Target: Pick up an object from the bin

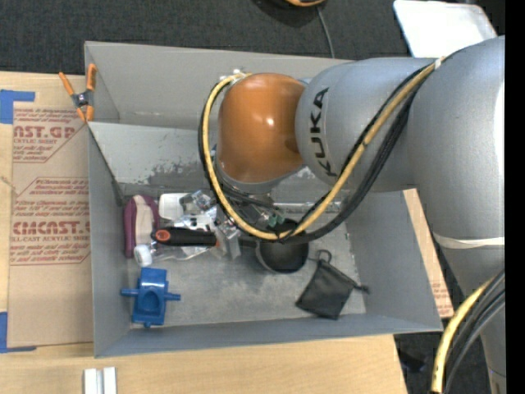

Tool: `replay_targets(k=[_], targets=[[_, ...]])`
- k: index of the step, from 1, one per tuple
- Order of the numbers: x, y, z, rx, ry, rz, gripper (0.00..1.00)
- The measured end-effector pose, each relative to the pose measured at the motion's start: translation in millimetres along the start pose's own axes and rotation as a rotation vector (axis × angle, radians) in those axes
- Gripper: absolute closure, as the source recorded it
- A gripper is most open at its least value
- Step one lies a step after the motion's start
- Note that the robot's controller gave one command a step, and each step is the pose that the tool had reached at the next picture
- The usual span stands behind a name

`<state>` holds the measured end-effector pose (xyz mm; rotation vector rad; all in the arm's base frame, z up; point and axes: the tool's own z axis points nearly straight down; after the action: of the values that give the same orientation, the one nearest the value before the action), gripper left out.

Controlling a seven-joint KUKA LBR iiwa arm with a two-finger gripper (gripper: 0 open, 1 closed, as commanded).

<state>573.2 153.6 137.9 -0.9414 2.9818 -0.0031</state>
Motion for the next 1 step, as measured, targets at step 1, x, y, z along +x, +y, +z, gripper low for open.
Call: replay_targets(k=[1], targets=[[-10.5,-3.2,-82.0,-0.002,0.003,-0.001,1.00]])
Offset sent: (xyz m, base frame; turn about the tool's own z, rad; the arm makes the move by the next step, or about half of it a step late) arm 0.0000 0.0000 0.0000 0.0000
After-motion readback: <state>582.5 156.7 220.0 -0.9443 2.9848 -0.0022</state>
